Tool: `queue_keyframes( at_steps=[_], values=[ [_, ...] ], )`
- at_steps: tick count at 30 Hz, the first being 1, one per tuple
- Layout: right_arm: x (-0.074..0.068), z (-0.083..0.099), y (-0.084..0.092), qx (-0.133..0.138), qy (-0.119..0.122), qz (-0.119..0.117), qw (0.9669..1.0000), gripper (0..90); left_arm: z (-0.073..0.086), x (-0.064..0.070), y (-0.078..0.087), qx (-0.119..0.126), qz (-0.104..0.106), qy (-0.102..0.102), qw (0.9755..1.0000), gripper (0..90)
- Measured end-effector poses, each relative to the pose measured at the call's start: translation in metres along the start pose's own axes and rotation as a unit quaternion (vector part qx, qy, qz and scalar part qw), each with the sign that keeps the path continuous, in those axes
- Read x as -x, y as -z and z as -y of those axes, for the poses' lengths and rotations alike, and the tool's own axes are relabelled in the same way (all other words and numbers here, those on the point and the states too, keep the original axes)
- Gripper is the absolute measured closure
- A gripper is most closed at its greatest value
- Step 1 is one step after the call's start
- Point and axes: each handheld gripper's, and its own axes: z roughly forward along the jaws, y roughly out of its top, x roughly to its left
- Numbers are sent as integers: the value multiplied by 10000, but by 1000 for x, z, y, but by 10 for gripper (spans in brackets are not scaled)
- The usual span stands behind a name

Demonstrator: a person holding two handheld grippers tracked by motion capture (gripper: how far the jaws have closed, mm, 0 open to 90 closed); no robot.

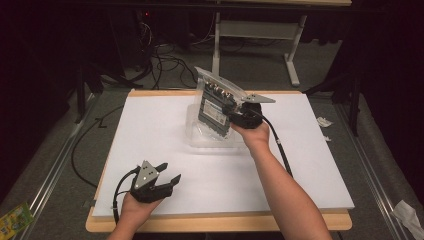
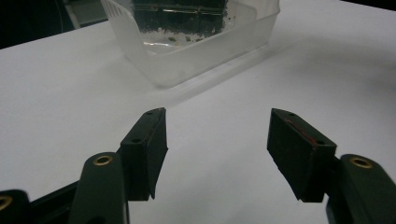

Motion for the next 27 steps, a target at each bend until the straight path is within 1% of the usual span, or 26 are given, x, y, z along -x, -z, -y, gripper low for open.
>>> queue_keyframes(
  at_steps=[1,5,6,7,8,9,14,17,22,23,27],
  values=[
    [0,-1,0,-19,-9,32,10000,546,0,0,0,1,6,3,10000,382],
    [1,-2,1,53,-102,-55,9999,424,0,1,-1,-19,25,-24,10000,382],
    [2,-2,2,57,-86,13,9999,364,0,1,-2,-15,20,-22,10000,382],
    [2,-3,3,83,-70,56,9999,340,0,1,-1,-20,30,-23,10000,382],
    [2,-3,3,83,-70,56,9999,340,0,1,-1,-20,30,-23,10000,382],
    [2,-4,5,106,-53,124,9999,290,0,1,-1,-15,32,-19,10000,382],
    [5,-6,9,161,-73,193,9997,238,0,1,-1,-14,32,-15,10000,381],
    [8,-6,12,182,-181,249,9994,213,0,2,-1,-13,41,-23,10000,381],
    [13,-6,17,188,-249,259,9992,196,0,1,-2,-11,39,-24,10000,381],
    [13,-6,18,189,-229,235,9993,194,0,1,-2,-10,38,-25,10000,381],
    [13,-5,27,225,-224,274,9991,188,0,1,-1,-16,41,-33,10000,380]
  ],
)
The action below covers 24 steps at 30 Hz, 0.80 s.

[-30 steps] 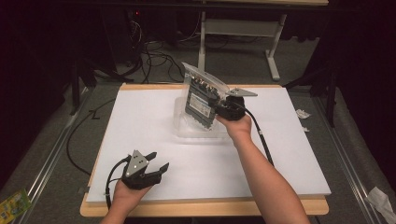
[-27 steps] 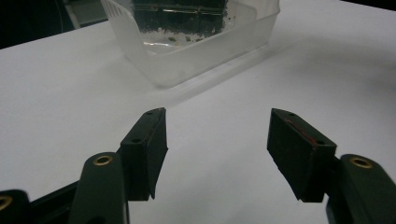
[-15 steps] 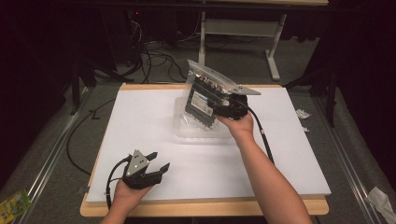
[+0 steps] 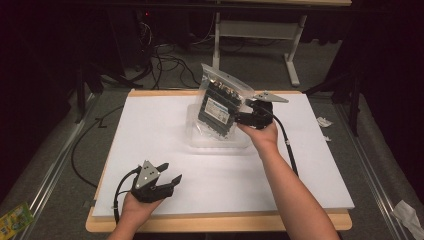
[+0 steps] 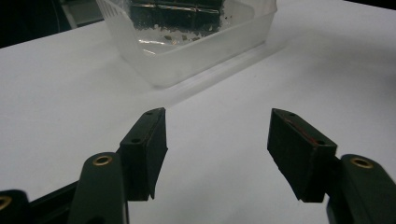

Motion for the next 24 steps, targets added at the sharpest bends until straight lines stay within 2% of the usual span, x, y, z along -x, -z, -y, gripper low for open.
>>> queue_keyframes(
  at_steps=[7,12,13,14,20,24],
  values=[
    [1,6,11,-86,64,3,9999,183,0,-1,1,29,-22,24,10000,379],
    [1,12,26,-109,80,-19,9999,172,0,-2,3,65,-25,53,10000,377],
    [0,15,34,-107,126,-15,9999,171,0,-2,4,86,-7,68,9999,377],
    [0,15,34,-107,126,-15,9999,171,0,-2,4,86,-7,68,9999,377],
    [-3,26,63,-73,259,-64,9996,152,0,-3,6,115,1,96,9999,376],
    [-4,35,88,-34,313,-48,9995,144,0,-2,7,117,13,82,9999,376]
  ],
)
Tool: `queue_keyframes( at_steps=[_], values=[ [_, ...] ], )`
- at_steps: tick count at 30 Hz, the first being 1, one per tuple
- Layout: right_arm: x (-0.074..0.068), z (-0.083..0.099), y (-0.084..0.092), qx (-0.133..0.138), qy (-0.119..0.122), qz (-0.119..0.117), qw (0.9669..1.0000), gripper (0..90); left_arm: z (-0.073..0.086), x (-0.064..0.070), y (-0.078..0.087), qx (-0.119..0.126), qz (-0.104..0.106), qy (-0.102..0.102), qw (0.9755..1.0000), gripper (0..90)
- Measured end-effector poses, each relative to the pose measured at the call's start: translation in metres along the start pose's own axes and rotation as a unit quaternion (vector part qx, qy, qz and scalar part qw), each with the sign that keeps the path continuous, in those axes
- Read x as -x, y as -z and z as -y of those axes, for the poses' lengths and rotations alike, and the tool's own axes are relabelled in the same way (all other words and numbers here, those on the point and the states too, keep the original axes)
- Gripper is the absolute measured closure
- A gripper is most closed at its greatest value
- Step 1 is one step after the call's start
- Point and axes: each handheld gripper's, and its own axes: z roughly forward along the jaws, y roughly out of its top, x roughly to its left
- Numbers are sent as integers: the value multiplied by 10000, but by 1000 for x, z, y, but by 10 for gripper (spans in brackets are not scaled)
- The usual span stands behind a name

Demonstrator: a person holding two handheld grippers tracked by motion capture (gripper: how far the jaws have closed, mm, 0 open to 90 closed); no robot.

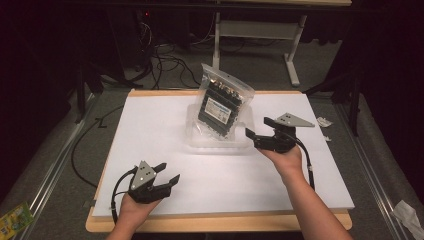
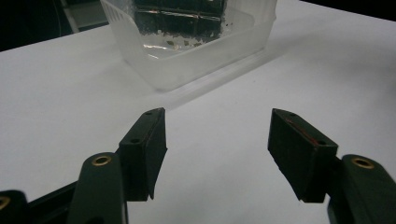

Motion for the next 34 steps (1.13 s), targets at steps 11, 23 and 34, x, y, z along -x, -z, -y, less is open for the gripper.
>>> queue_keyframes(
  at_steps=[11,23,34],
  values=[
    [-4,40,69,-142,83,98,9998,82,0,1,0,2,-40,15,10000,357],
    [-4,101,111,-281,-238,53,9993,4,-1,-1,-1,-94,-246,116,9996,202],
    [4,99,111,-128,-289,22,9995,4,-1,-1,2,-86,-323,101,9994,185]
  ],
)
